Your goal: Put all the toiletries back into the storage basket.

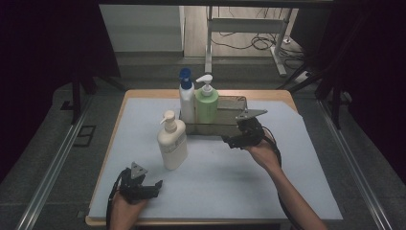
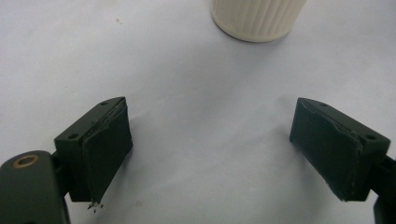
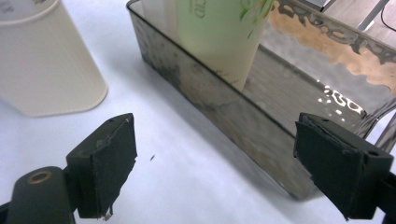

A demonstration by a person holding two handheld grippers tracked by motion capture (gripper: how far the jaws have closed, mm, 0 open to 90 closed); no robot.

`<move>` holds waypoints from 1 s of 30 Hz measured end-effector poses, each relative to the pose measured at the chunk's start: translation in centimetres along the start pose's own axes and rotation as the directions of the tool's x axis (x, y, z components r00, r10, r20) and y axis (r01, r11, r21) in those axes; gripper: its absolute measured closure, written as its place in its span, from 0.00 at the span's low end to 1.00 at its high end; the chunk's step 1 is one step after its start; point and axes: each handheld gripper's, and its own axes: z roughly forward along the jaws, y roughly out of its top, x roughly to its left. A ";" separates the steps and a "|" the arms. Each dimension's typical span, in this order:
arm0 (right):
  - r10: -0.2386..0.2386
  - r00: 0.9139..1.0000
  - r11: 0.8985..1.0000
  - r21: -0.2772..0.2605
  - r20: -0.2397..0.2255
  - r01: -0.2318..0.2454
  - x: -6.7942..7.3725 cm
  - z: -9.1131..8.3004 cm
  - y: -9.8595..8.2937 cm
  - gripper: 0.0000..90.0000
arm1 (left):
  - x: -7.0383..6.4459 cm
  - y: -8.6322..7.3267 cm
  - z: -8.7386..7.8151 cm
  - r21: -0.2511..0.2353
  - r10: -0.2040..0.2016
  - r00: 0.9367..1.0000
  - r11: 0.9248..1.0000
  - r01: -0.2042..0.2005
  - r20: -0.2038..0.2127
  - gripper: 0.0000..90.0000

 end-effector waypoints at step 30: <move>0.035 0.997 0.999 0.011 0.066 -0.036 -0.7 -5.3 -7.1 0.00 | 0.0 0.0 0.0 0.000 -0.002 1.000 1.000 0.002 0.000 0.14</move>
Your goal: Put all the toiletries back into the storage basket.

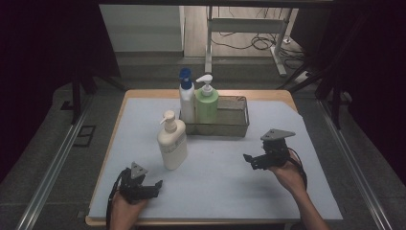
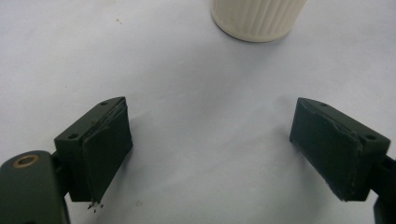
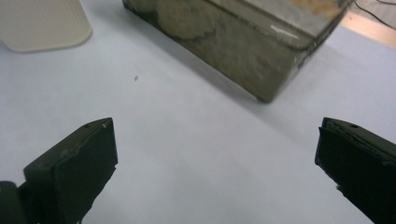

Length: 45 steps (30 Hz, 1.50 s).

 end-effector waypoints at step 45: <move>0.070 0.998 0.993 0.093 -0.001 -0.070 -1.2 2.2 -8.5 0.00 | 2.1 1.2 -0.3 -0.028 -0.054 0.997 0.998 0.055 0.052 0.48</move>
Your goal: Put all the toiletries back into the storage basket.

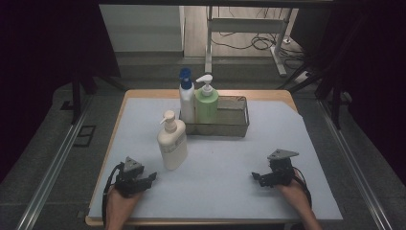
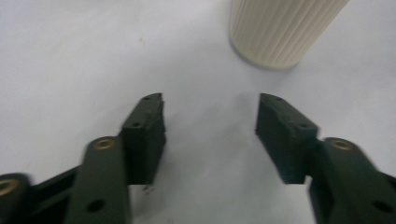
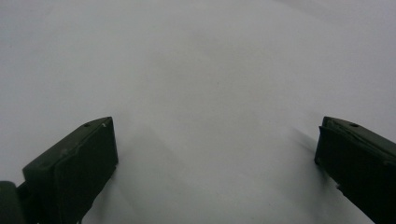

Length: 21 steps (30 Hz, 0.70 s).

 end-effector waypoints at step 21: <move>-0.002 1.000 1.000 0.002 0.002 0.002 0.0 0.0 0.0 0.00 | -0.1 4.7 4.6 0.037 0.063 0.998 0.997 -0.064 0.025 0.99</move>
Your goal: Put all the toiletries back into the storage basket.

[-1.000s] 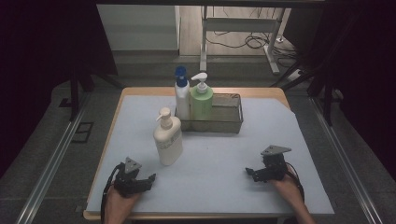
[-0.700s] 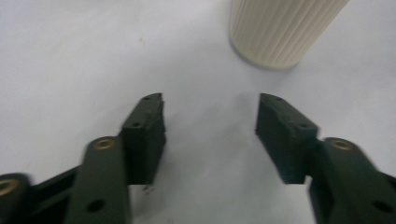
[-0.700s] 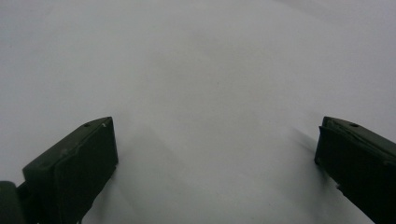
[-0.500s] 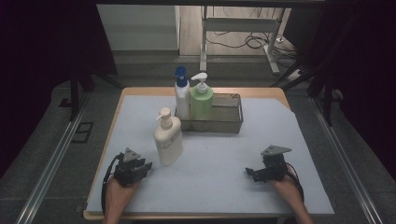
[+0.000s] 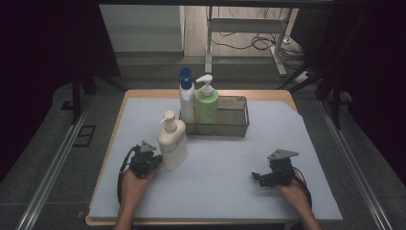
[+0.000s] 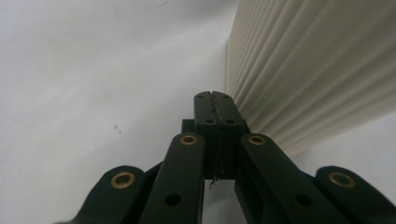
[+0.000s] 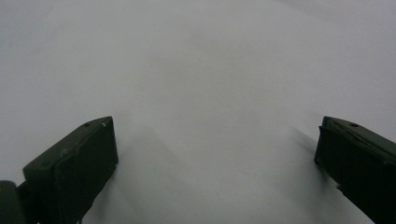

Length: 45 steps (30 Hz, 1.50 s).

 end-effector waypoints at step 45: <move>-0.001 1.000 1.000 0.003 0.003 0.001 0.0 0.0 0.0 0.00 | -4.7 0.6 1.9 -0.024 0.064 0.984 0.998 -0.061 0.164 0.99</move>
